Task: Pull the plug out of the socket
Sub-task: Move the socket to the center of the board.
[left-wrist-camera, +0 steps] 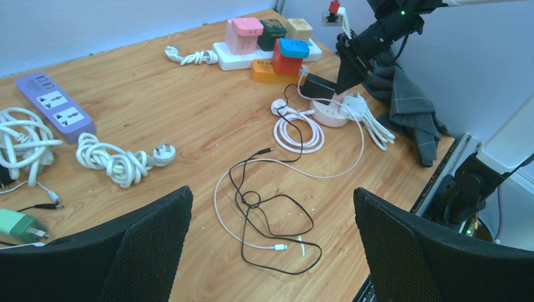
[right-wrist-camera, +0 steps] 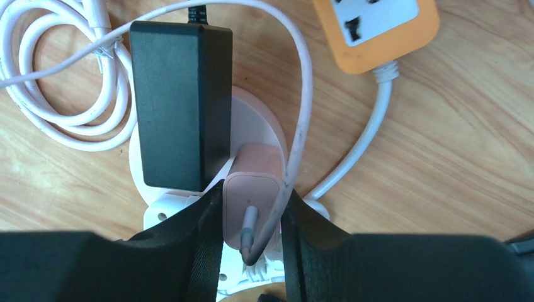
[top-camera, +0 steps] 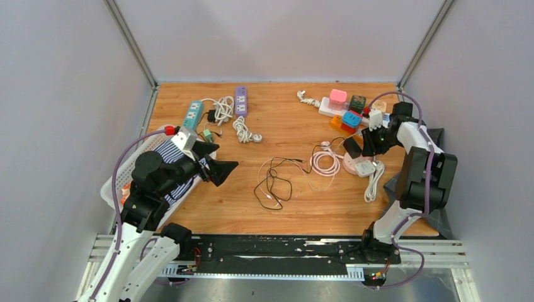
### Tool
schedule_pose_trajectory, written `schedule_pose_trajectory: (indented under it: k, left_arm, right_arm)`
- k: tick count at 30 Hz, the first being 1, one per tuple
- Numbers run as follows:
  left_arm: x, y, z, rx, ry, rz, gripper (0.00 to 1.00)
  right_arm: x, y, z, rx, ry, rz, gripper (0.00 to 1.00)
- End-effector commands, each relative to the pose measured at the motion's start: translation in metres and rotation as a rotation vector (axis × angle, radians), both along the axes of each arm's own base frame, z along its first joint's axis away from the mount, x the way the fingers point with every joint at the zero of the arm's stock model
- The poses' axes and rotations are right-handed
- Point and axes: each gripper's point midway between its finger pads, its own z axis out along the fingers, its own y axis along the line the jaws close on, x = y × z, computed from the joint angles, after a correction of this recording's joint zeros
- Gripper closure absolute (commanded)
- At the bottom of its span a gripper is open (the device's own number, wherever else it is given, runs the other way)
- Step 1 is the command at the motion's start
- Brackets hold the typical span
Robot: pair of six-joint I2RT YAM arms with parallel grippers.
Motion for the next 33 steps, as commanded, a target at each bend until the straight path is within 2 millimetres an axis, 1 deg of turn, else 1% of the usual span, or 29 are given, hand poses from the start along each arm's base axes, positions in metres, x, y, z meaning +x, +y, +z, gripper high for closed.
schedule_pose_trajectory:
  k: [1, 7, 12, 19, 27, 33]
  left_arm:
    - [-0.005, -0.003, -0.007, 0.008, 0.019, -0.024, 0.0]
    - [-0.006, -0.002, -0.006, 0.007, 0.014, -0.02, 0.0]
    - [-0.006, -0.002, -0.005, 0.006, 0.011, -0.02, 0.0]
    - [-0.006, -0.001, -0.005, 0.006, 0.01, -0.018, 0.0]
    - [-0.004, 0.0, -0.007, 0.008, 0.013, -0.01, 0.0]
    - [-0.004, -0.001, -0.007, 0.006, 0.016, -0.012, 0.0]
  right_arm:
    - [-0.032, 0.025, 0.003, 0.07, 0.042, 0.102, 0.8]
    - [-0.054, 0.054, 0.0, 0.101, 0.057, 0.261, 0.81]
    - [-0.075, 0.088, -0.003, 0.143, 0.073, 0.408, 0.81]
    - [-0.092, 0.124, -0.002, 0.136, 0.073, 0.56, 0.8]
    - [-0.115, 0.15, -0.004, 0.136, 0.099, 0.688, 0.77]
    - [-0.122, 0.169, -0.008, 0.101, 0.133, 0.756, 0.75]
